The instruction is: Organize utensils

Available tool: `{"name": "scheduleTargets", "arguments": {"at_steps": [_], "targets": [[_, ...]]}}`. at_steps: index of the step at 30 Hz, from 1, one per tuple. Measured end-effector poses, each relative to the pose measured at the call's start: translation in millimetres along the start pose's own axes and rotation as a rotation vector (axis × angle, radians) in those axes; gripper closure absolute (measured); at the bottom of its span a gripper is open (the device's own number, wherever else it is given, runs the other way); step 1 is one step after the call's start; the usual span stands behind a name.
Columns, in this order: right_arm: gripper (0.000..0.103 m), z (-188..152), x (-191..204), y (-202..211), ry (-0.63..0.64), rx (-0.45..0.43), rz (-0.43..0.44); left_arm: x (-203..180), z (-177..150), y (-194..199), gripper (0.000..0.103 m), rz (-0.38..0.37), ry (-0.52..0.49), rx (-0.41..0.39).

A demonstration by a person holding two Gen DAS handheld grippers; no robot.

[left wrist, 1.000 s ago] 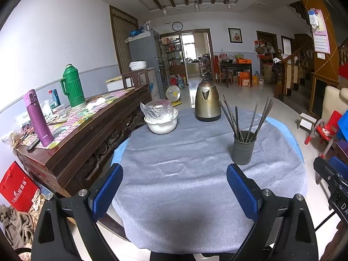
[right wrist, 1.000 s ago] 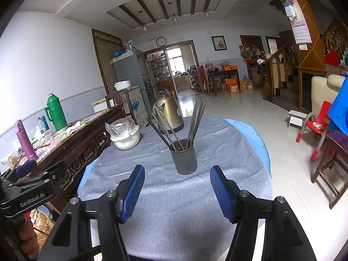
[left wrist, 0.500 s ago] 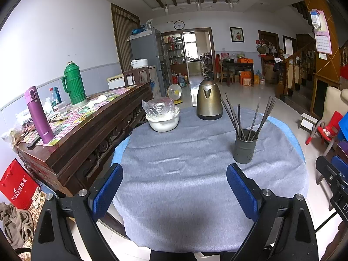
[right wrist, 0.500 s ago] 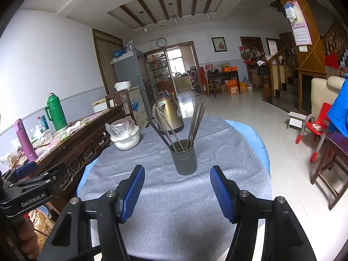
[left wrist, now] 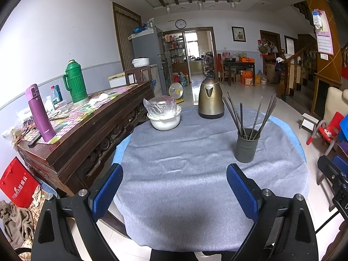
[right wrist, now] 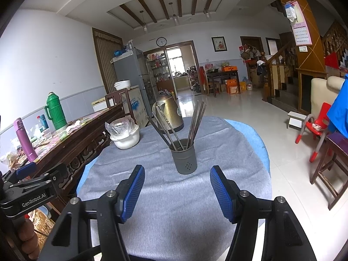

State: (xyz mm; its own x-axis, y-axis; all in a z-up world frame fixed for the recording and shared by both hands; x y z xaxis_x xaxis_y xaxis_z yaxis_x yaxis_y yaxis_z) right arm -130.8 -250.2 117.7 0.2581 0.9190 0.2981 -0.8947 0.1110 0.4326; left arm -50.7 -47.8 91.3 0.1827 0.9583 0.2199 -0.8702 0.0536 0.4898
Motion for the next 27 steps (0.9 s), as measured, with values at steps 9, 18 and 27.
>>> {"name": "scheduleTargets", "arguments": {"at_steps": [9, 18, 27], "targets": [[0.037, -0.1, 0.0, -0.1, 0.0, 0.0, -0.001, 0.3, -1.4, 0.3, 0.007, 0.002, 0.002, 0.001], [0.037, 0.1, -0.4, -0.3, 0.001, -0.003, 0.0, -0.5, -1.6, 0.2, 0.007, 0.005, 0.002, -0.001], [0.037, 3.0, 4.8, 0.8, 0.002, -0.019, -0.004, -0.8, -0.9, 0.5, 0.007, 0.004, 0.001, -0.004]]}}
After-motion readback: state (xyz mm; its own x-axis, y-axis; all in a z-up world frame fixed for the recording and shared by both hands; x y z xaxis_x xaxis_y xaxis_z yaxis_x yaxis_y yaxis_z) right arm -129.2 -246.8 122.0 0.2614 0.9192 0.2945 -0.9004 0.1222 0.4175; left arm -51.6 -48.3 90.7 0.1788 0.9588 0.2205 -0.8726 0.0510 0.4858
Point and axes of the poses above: each gripper's, at about its wrist camera, not at the fingertips, and y roughly against the way its jaws point, x to its left, z to its top, the point moved 3 cm from there along -y, roughly the way its jaws point, and after that the axes turned 6 degrees about -y, right-handed, at the moved point
